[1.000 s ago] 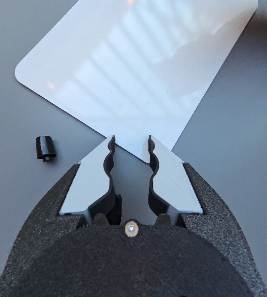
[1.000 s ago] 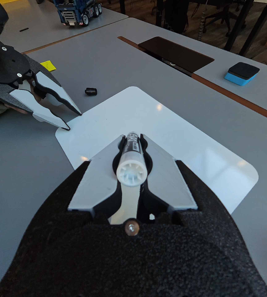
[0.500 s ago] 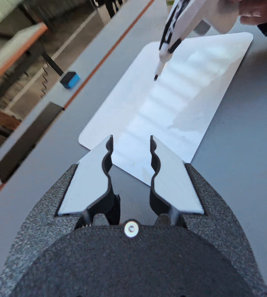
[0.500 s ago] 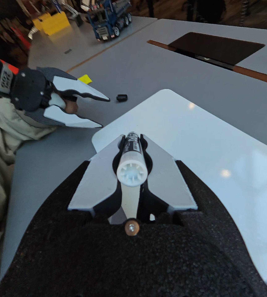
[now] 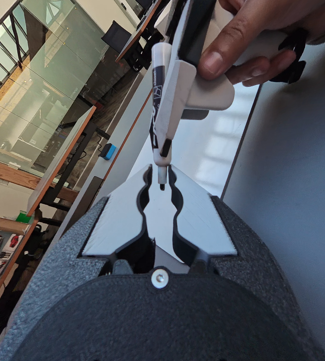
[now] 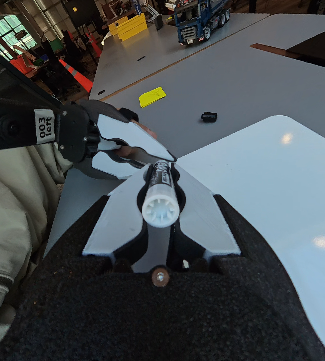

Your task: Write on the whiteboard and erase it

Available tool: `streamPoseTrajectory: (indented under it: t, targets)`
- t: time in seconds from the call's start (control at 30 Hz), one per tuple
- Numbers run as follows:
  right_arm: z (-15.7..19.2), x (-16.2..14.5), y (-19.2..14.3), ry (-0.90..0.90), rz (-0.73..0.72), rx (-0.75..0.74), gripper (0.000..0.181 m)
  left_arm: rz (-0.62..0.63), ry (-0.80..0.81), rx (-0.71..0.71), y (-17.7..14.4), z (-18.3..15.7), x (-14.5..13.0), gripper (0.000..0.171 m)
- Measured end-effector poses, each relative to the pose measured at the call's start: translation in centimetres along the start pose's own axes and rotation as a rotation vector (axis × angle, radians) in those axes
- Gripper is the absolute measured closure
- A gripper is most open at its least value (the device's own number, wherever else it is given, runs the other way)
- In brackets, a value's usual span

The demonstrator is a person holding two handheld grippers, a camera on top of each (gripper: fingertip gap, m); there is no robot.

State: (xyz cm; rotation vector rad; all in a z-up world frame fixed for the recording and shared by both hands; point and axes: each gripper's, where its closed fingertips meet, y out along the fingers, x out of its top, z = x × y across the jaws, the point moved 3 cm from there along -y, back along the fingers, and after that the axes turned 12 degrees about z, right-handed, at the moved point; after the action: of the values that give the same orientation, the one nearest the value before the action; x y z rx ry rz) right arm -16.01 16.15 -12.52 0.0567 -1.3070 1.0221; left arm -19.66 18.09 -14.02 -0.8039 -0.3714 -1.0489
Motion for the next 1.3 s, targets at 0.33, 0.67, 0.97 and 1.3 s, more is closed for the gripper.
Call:
streamPoseTrajectory:
  t: [0.33, 0.67, 0.97, 1.3]
  targets:
    - [2.2, -0.9, -0.9, -0.367, 0.029, -0.003, 0.162, -0.114, -0.165, -0.437, -1.9, -1.4, 0.4, 0.163]
    - [2.8, -1.5, -0.3, -0.425, 0.058, 0.003, 0.163, -0.102, -0.166, -0.525, -2.1, -2.3, 0.0, 0.163]
    - [-2.6, -1.4, -3.6, -0.303, 0.114, -0.279, 0.163, -0.081, -0.282, -0.425, -1.5, 1.2, -1.5, 0.128]
    - [-9.0, -2.7, -7.1, 0.233, 0.029, -0.347, 0.163, 0.034, -0.584, -0.212, 1.0, 5.8, -5.4, 0.133]
